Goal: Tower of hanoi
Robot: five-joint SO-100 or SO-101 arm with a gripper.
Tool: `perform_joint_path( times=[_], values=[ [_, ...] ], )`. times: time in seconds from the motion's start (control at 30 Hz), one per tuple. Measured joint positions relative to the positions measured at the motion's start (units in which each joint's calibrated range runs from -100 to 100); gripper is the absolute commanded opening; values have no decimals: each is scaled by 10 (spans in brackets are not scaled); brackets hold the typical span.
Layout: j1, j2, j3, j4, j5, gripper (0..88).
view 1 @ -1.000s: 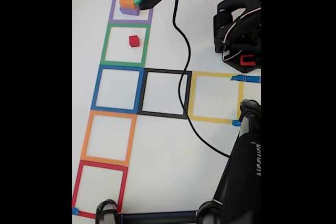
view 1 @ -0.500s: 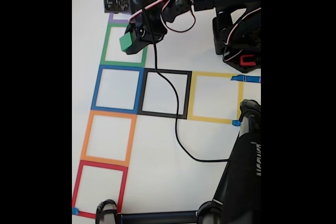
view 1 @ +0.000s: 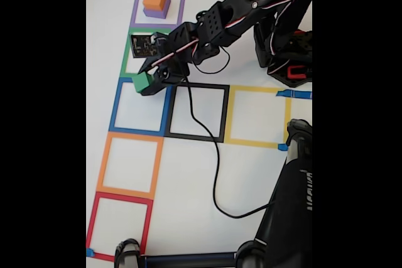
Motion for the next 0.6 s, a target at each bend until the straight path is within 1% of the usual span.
perform_joint_path(
  times=[0.2, 0.6],
  values=[
    [-4, 100, 0, -119, 0, 63],
    [-20, 225, 4, -263, 0, 57]
  ],
)
